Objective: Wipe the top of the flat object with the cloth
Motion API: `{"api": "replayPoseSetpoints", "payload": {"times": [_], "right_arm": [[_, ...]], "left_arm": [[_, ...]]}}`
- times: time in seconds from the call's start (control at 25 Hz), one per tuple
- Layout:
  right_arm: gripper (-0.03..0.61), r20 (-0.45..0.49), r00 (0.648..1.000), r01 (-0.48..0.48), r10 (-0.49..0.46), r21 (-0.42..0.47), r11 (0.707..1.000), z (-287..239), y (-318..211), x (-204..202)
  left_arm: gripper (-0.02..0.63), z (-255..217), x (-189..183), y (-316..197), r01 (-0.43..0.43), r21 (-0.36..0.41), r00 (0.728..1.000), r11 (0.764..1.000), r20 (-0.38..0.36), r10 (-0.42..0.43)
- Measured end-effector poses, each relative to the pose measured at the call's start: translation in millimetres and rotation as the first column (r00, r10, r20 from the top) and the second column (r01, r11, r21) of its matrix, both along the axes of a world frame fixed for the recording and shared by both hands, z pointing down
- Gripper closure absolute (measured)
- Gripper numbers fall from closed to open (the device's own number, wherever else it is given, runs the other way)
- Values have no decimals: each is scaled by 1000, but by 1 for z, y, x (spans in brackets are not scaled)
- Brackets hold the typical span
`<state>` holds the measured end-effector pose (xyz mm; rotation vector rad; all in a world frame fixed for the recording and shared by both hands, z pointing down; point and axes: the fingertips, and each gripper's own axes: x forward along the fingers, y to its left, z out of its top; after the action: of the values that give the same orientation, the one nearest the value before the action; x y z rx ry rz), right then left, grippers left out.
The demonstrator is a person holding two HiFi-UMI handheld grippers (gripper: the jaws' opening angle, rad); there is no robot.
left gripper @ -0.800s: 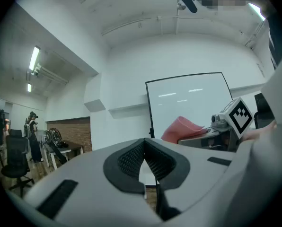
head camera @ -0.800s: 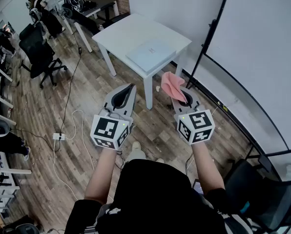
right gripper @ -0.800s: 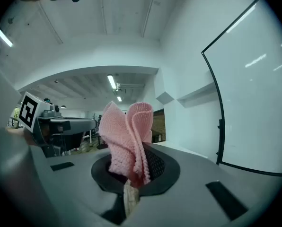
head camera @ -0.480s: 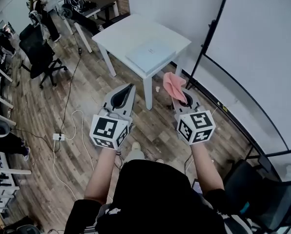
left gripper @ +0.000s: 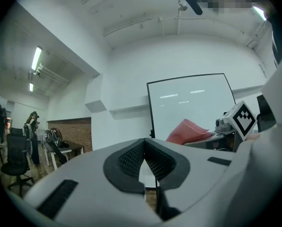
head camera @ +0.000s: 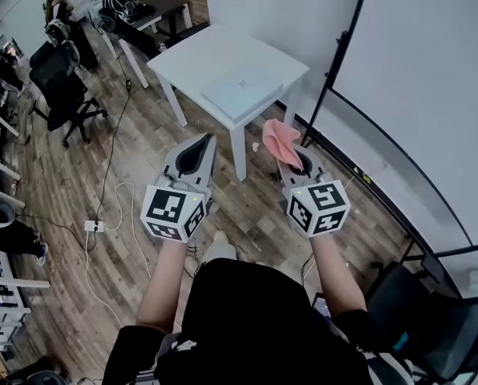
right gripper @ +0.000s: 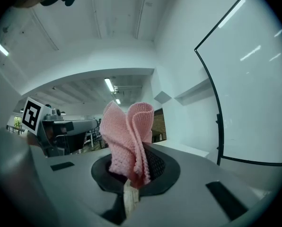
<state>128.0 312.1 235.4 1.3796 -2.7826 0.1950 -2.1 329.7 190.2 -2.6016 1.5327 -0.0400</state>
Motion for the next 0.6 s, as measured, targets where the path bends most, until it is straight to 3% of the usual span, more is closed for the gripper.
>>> {"api": "replayPoseSetpoints", "payload": {"times": [0.36, 0.6], "right_arm": [[534, -9, 1000, 28, -29, -22, 999, 13, -20, -3], [534, -11, 1000, 26, -26, -36, 999, 16, -61, -12]], "left_arm": [[603, 4, 0, -27, 11, -9, 1000, 1000, -13, -11], [601, 7, -13, -71, 15, -22, 1000, 1000, -23, -15]]}}
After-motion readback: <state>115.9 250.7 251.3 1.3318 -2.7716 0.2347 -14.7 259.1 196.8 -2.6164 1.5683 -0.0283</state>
